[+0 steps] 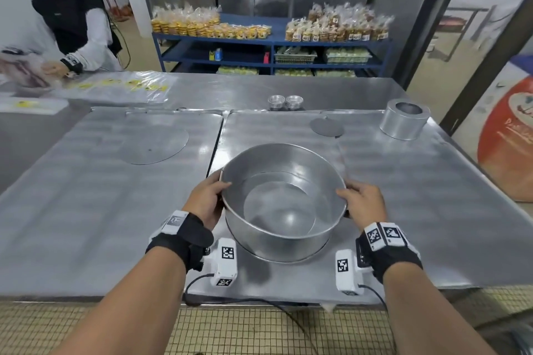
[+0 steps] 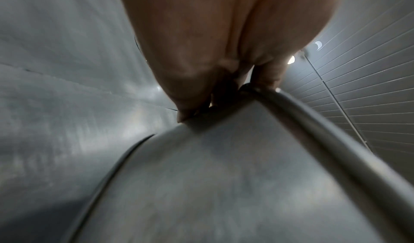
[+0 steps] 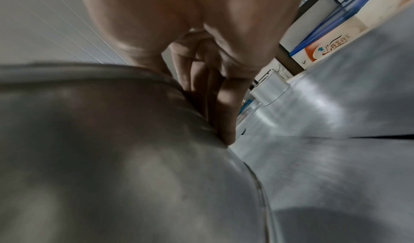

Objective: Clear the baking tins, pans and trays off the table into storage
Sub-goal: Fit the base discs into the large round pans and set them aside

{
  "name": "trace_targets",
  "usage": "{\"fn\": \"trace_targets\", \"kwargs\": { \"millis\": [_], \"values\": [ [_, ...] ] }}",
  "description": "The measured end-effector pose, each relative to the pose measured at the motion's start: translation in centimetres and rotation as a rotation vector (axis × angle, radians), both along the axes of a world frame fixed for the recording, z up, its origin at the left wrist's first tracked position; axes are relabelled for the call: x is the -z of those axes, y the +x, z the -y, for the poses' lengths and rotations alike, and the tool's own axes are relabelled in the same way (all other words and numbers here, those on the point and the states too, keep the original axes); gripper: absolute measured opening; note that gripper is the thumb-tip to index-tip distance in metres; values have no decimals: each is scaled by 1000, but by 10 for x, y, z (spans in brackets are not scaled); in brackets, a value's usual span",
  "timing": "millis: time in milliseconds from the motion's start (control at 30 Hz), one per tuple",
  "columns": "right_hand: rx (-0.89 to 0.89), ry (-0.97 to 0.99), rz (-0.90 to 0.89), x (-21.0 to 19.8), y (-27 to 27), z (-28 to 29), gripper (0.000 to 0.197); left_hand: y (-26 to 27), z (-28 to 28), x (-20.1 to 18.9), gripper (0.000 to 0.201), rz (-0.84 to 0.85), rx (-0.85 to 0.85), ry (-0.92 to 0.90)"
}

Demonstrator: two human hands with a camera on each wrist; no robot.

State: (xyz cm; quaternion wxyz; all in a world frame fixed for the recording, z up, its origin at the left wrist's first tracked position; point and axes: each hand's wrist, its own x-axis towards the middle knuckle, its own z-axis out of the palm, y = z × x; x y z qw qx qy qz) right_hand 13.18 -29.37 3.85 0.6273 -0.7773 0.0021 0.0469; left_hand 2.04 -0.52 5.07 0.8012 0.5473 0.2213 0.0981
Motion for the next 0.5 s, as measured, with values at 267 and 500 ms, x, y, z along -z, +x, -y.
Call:
{"fn": "trace_targets", "kwargs": {
  "millis": [267,500],
  "values": [
    [32,-240,-54,24,-1,26,30,-4,21,20,52,-83,70,64],
    [-10,-298,-102,30,-3,35,37,-2,26,34,56,-126,93,81]
  ]
}}
